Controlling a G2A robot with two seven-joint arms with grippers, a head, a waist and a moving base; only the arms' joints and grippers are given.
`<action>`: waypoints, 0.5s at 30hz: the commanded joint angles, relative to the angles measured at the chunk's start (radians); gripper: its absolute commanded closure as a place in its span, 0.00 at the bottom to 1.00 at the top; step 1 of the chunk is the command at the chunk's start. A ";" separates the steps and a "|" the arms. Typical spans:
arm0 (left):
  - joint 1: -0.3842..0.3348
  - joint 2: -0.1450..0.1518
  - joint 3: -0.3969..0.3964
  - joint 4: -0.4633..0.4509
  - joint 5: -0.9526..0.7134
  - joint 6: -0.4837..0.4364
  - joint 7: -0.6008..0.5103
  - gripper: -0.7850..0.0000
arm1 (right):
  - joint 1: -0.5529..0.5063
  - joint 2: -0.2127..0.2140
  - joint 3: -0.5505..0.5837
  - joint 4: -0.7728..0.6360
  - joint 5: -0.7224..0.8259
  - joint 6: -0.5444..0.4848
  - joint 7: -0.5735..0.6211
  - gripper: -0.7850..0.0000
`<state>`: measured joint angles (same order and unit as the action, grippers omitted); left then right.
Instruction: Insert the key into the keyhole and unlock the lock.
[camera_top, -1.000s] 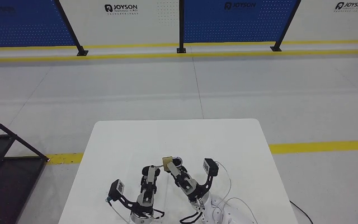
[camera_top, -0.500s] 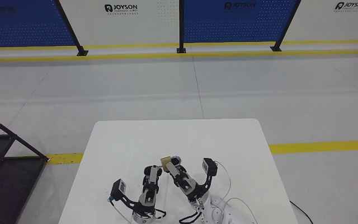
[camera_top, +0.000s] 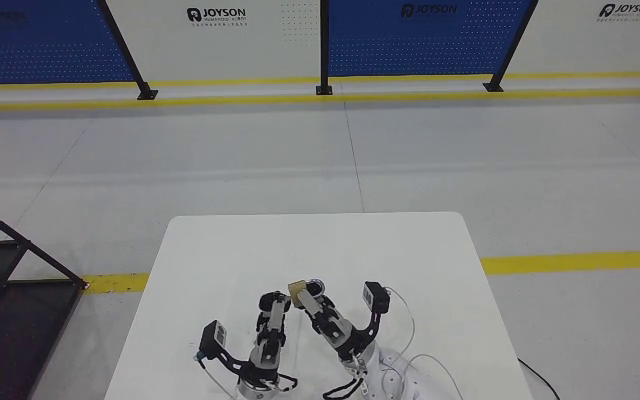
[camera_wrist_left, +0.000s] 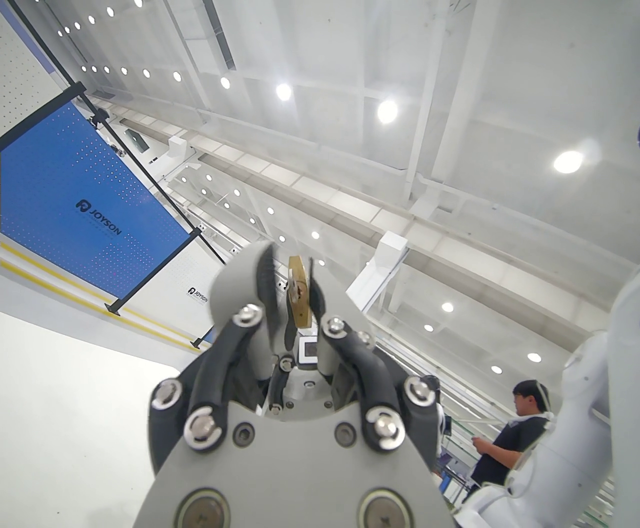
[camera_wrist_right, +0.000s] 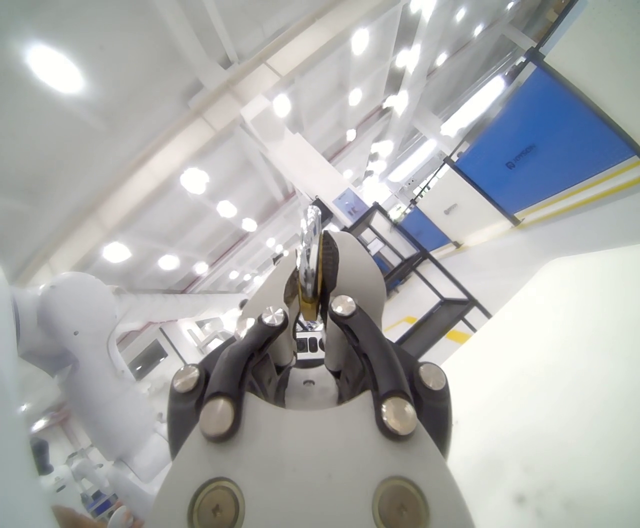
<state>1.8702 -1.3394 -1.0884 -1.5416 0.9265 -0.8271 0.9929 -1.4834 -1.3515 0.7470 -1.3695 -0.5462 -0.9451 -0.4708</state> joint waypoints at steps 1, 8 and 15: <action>0.003 0.001 -0.004 -0.005 -0.007 -0.006 -0.006 0.00 | -0.004 0.000 0.005 -0.002 0.001 -0.002 0.003 1.00; 0.023 0.015 -0.059 -0.021 -0.026 -0.076 -0.076 0.00 | -0.022 0.007 0.039 -0.015 -0.019 -0.009 0.043 1.00; 0.036 0.047 -0.121 0.005 -0.082 -0.185 -0.214 0.26 | -0.058 0.033 0.097 -0.071 0.002 0.019 0.172 1.00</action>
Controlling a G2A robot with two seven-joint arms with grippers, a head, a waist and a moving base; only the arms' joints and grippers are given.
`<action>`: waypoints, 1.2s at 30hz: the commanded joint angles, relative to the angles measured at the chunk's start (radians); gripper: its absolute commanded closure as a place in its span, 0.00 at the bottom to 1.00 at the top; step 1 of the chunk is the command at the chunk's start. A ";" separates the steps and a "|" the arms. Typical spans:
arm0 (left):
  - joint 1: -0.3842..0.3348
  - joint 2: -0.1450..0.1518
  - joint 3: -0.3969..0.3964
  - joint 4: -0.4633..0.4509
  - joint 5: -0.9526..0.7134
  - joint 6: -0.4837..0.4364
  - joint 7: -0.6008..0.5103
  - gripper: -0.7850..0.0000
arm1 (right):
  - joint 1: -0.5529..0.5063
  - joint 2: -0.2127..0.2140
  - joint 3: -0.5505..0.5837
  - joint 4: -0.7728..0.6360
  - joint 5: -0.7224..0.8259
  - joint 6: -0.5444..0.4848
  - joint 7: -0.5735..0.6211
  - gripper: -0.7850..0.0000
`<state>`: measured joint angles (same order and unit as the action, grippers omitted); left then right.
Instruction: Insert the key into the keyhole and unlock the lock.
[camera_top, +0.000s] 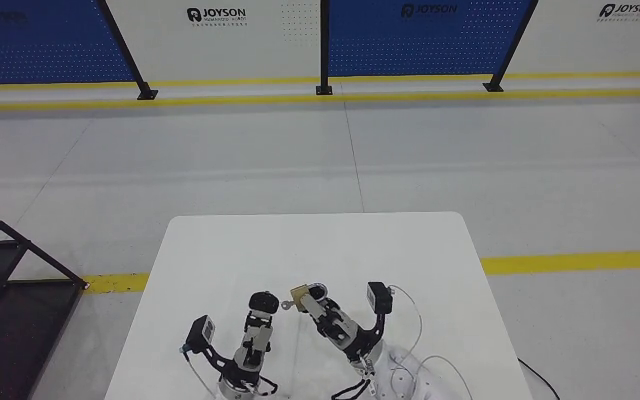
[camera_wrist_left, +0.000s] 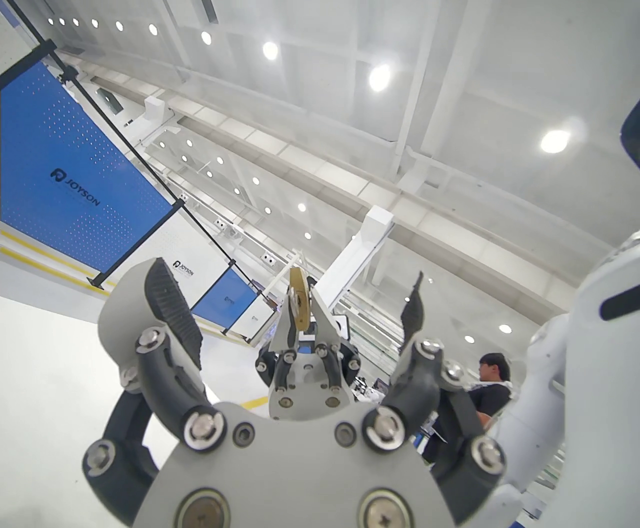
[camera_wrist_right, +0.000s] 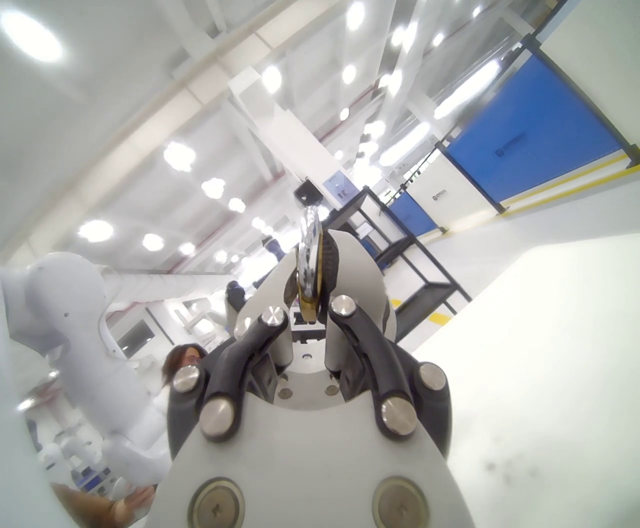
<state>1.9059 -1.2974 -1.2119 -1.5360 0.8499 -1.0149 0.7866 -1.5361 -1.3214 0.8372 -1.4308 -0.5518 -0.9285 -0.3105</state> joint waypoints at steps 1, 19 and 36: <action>0.000 0.011 0.007 -0.002 -0.015 0.003 -0.024 0.31 | -0.012 0.006 0.014 -0.020 0.015 0.005 0.027 1.00; -0.026 0.114 0.066 -0.017 -0.153 0.003 -0.191 0.75 | -0.059 0.031 0.061 -0.111 0.054 0.087 0.183 1.00; -0.050 0.142 0.096 -0.002 -0.137 0.003 -0.184 1.00 | -0.053 0.033 0.054 -0.112 0.075 0.111 0.236 1.00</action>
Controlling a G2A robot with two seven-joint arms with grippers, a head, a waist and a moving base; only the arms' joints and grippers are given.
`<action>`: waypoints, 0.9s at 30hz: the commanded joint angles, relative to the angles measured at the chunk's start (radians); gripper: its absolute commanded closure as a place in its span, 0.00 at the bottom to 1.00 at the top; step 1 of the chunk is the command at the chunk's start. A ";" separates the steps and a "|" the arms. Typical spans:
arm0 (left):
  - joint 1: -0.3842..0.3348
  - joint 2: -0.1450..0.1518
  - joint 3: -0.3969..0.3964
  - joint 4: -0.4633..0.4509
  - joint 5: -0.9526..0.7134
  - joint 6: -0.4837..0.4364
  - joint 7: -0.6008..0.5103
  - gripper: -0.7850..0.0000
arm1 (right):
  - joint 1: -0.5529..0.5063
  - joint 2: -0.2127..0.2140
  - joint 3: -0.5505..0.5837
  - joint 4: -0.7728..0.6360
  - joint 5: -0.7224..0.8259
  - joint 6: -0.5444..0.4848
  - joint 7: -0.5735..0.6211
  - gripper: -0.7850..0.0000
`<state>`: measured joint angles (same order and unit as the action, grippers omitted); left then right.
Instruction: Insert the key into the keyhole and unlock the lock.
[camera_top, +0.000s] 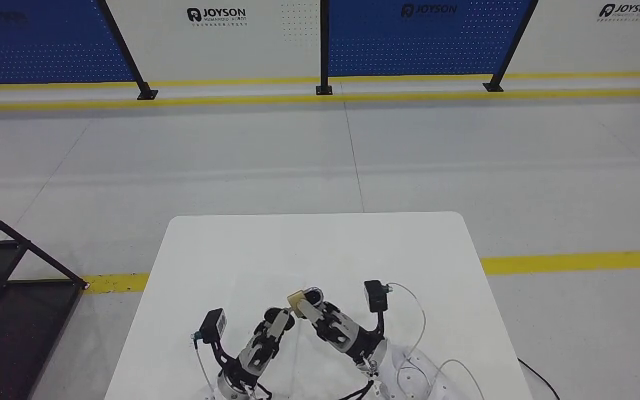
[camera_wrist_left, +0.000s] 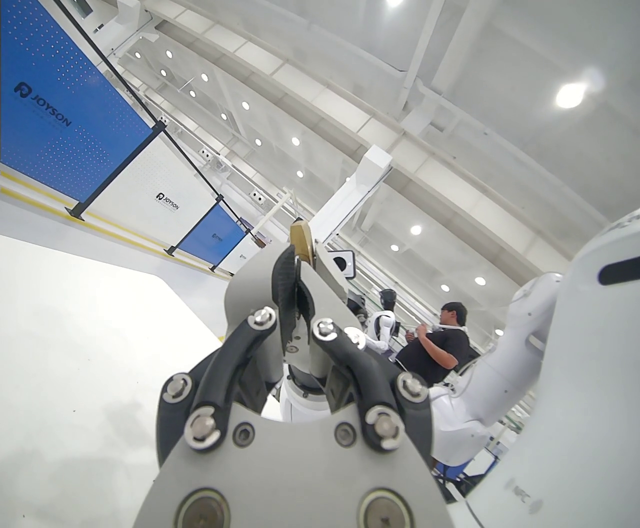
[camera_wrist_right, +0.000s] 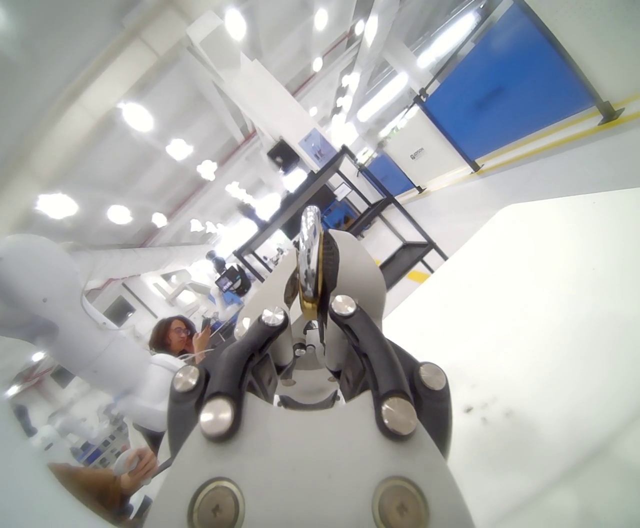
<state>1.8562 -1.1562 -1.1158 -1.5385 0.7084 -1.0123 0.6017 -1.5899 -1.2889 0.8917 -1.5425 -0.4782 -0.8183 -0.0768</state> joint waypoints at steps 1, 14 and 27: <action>-0.001 0.002 -0.001 0.001 0.010 0.000 0.004 1.00 | 0.001 0.000 -0.001 0.001 0.003 0.002 0.005 1.00; 0.005 -0.008 -0.033 0.013 0.250 0.041 0.183 1.00 | 0.002 0.000 -0.003 -0.002 0.003 0.025 0.010 1.00; -0.006 -0.022 -0.001 0.053 0.552 0.238 0.444 1.00 | -0.012 0.003 0.005 -0.015 -0.025 0.043 0.002 1.00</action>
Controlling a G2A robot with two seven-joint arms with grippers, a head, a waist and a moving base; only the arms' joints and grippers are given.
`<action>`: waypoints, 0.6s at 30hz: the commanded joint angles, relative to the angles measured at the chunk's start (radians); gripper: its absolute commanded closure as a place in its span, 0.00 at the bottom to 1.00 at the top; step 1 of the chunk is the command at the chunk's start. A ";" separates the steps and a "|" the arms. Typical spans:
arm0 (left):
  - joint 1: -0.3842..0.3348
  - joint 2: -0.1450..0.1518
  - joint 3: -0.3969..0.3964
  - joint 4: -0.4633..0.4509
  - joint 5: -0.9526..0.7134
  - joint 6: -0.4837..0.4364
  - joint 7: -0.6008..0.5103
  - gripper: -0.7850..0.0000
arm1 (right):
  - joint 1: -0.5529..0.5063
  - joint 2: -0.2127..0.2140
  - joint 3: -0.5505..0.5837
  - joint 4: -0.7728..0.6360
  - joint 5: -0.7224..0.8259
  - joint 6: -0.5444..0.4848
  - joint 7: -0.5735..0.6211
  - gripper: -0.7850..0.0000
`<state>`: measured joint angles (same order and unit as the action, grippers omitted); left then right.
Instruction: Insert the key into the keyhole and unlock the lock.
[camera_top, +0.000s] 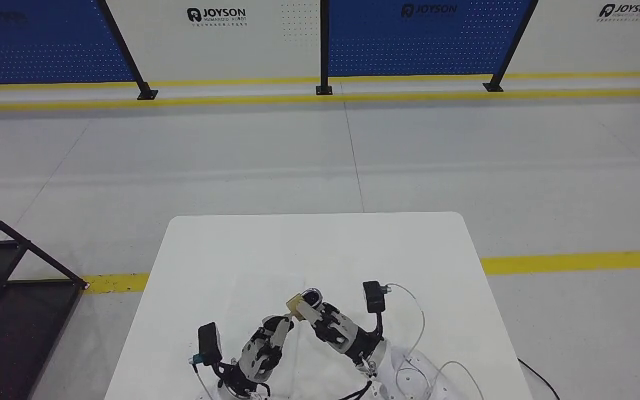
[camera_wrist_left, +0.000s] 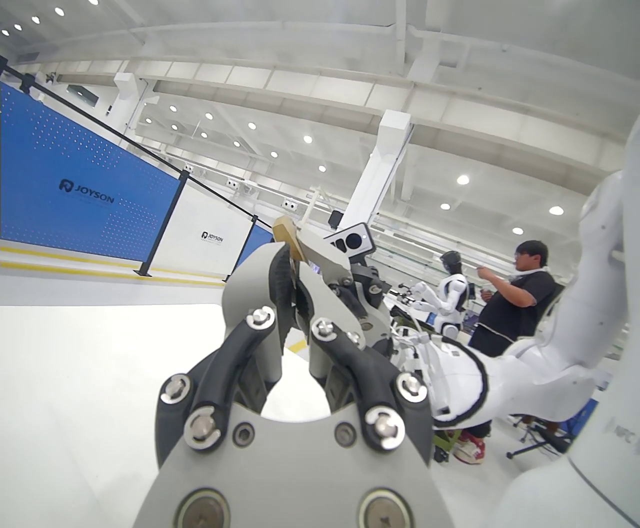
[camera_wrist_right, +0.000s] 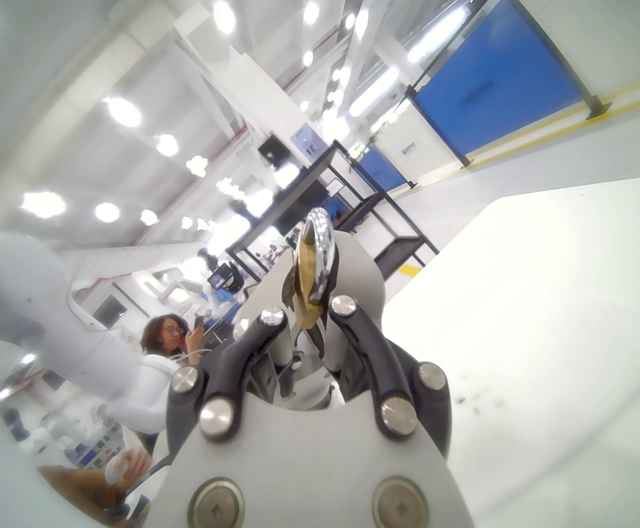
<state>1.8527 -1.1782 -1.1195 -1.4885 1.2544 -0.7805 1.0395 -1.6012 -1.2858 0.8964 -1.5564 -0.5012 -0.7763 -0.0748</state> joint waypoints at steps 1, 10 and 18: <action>-0.004 0.000 0.004 0.008 0.015 0.017 0.017 1.00 | -0.001 0.001 0.000 -0.002 -0.006 0.002 0.001 1.00; -0.023 -0.002 0.038 0.034 -0.067 -0.017 -0.017 0.79 | -0.009 0.001 0.006 -0.011 -0.057 0.002 -0.034 1.00; -0.016 0.009 0.029 0.024 -0.213 -0.146 -0.146 0.62 | -0.022 0.004 0.008 -0.015 -0.092 -0.015 -0.058 1.00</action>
<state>1.8344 -1.1703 -1.0893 -1.4643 1.0582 -0.9100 0.9101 -1.6224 -1.2824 0.9037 -1.5718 -0.5936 -0.7887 -0.1323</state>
